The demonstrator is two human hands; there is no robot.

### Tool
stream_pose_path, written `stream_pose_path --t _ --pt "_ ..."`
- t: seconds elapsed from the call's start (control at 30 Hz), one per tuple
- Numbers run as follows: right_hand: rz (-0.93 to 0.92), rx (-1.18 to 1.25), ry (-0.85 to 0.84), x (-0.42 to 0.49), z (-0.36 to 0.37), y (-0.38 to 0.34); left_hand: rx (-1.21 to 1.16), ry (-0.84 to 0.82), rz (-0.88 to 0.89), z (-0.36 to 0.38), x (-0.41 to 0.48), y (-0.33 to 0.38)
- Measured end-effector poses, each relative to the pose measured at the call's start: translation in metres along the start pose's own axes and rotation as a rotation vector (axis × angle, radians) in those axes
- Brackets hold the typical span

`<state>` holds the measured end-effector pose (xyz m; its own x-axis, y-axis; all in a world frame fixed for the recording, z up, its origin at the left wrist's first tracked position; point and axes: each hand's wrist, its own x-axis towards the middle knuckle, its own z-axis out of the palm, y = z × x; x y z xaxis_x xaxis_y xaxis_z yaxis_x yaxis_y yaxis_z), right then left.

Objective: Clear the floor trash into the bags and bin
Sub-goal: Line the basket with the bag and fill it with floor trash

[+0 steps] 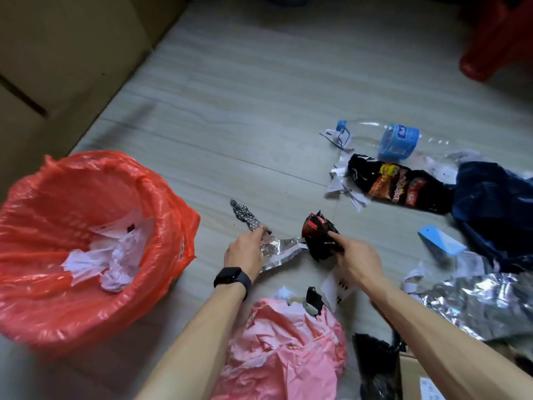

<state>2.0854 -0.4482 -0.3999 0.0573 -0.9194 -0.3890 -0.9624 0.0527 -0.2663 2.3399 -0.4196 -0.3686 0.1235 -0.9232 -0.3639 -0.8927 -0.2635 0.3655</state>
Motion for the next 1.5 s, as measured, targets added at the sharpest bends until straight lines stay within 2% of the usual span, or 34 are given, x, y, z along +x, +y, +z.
stream_pose_path --t 0.23,0.33,0.47,0.6,0.73,0.87,1.03,1.2,1.3,1.4,1.5 --pt "-0.036 0.347 0.127 -0.037 -0.055 -0.032 -0.161 0.184 0.056 -0.086 -0.019 0.021" --pt "-0.122 0.484 0.182 -0.054 -0.087 -0.060 -0.227 0.281 0.058 -0.130 -0.036 0.030" --pt "-0.288 0.633 0.284 -0.081 -0.130 -0.113 -0.299 0.442 0.144 -0.203 -0.074 0.030" --pt "-0.464 0.653 0.352 -0.105 -0.156 -0.184 -0.277 0.617 0.135 -0.269 -0.120 -0.009" --pt "-0.621 0.543 0.361 -0.123 -0.161 -0.253 -0.106 0.720 0.025 -0.288 -0.152 -0.073" --pt "-0.763 0.221 0.338 -0.131 -0.147 -0.312 -0.019 0.688 -0.084 -0.274 -0.171 -0.136" --pt "-0.939 -0.152 0.397 -0.125 -0.109 -0.355 0.069 0.616 -0.122 -0.241 -0.170 -0.182" --pt "-0.932 -0.321 0.306 -0.100 -0.072 -0.375 0.104 0.444 -0.212 -0.213 -0.153 -0.205" --pt "-0.865 -0.338 0.277 -0.090 -0.057 -0.383 0.081 0.325 -0.197 -0.201 -0.142 -0.215" --pt "-0.770 -0.323 0.064 -0.076 -0.044 -0.388 0.176 0.146 -0.167 -0.191 -0.130 -0.220" --pt "-0.706 -0.422 -0.166 -0.063 -0.032 -0.395 0.225 -0.004 -0.177 -0.181 -0.114 -0.222"
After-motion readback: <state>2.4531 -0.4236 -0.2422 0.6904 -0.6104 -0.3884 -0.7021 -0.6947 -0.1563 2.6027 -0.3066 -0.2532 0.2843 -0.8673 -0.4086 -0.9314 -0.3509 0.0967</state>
